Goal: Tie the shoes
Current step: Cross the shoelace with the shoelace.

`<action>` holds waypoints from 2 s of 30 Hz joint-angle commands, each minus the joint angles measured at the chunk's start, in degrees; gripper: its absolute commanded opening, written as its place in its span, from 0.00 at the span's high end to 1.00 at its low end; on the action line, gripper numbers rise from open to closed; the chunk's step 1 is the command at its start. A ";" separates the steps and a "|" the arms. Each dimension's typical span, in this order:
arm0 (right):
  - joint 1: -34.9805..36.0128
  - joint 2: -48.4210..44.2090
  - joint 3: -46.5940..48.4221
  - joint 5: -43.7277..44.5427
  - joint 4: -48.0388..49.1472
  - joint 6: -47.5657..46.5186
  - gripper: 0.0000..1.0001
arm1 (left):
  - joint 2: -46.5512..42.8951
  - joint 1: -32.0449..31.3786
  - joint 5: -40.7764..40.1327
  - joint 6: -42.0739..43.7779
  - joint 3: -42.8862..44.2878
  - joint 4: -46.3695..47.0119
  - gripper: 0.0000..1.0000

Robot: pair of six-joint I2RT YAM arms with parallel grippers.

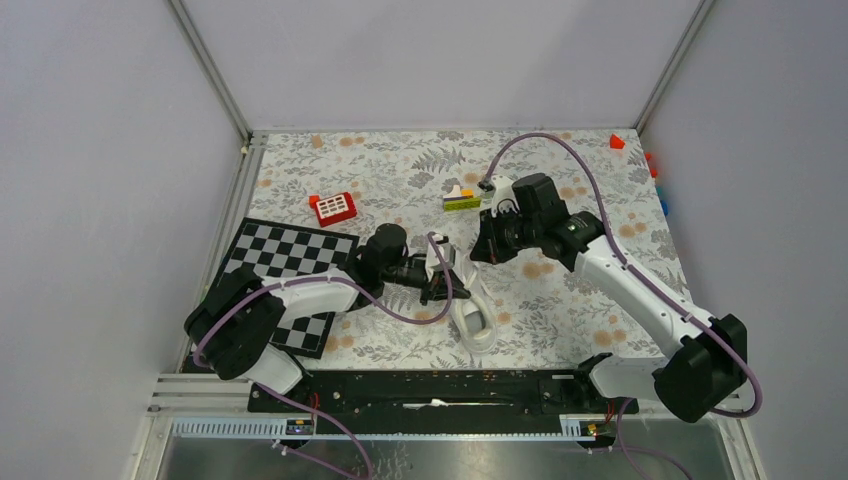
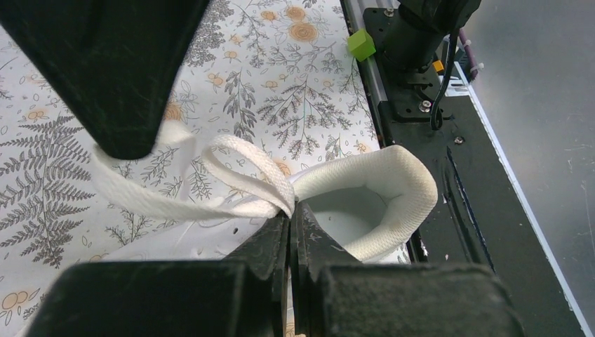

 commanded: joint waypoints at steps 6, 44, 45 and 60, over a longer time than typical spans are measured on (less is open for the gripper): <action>4.02 -5.81 1.55 0.18 -5.74 -2.53 1.00 | 0.77 -0.93 1.00 0.16 3.39 1.29 1.00; 12.12 -14.75 -17.60 16.06 9.27 11.82 1.00 | -1.41 -0.31 -8.11 -10.52 -4.01 16.46 1.00; 12.13 -14.49 -17.85 16.54 9.85 12.14 1.00 | -1.50 -0.21 -8.07 -10.48 -4.09 16.22 1.00; 12.13 -13.25 -18.98 15.30 10.30 12.62 1.00 | -1.78 0.84 -7.89 -10.29 -4.99 16.14 1.00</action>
